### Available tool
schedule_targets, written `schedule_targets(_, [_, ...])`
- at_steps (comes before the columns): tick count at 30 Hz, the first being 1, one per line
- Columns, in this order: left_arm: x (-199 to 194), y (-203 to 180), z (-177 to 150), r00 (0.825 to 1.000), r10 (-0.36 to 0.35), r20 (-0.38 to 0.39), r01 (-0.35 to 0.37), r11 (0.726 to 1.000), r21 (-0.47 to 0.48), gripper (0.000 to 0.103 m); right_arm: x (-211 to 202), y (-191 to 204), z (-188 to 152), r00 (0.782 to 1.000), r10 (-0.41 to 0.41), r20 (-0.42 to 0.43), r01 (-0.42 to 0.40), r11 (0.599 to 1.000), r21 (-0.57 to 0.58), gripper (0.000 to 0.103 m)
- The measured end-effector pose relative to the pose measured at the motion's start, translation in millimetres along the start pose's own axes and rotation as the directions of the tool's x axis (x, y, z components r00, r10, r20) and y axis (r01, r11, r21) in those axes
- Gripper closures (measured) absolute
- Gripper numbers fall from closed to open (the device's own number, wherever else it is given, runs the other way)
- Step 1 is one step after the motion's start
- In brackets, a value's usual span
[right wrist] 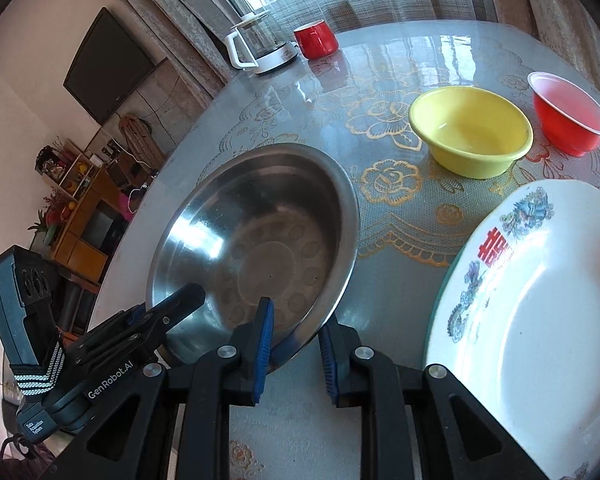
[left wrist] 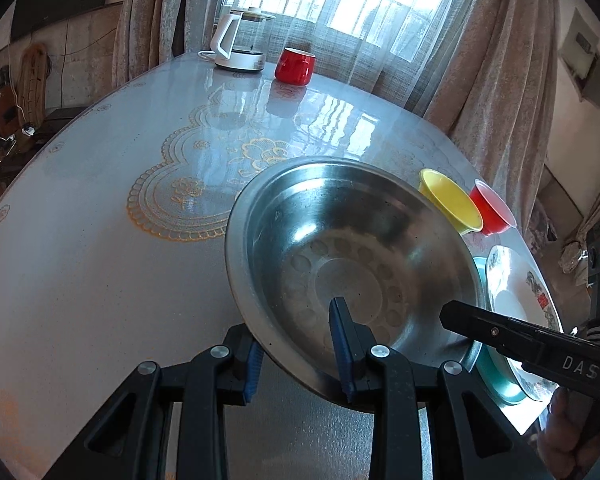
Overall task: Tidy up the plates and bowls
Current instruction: 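Close both grippers on the steel bowl rim and lift it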
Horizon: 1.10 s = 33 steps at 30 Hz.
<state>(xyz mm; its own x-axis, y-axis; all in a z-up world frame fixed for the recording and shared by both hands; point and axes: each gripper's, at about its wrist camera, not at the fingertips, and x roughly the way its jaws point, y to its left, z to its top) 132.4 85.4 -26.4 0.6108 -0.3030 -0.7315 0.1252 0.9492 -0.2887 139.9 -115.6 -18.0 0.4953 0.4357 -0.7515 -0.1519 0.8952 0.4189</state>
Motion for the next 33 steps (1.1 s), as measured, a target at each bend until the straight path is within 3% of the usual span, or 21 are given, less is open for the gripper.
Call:
schedule_targets(14, [-8, -10, -29, 0.999, 0.049, 0.0, -0.049, 0.999, 0.002, 0.071, 1, -11, -18, 1.0, 0.017, -0.022, -0.017, 1.0, -0.004, 0.081])
schedule_targets(33, [-11, -8, -32, 0.994, 0.1, 0.033, -0.099, 0.995, -0.022, 0.071, 6, -8, -23, 1.0, 0.024, 0.01, -0.023, 0.997, -0.075, 0.08])
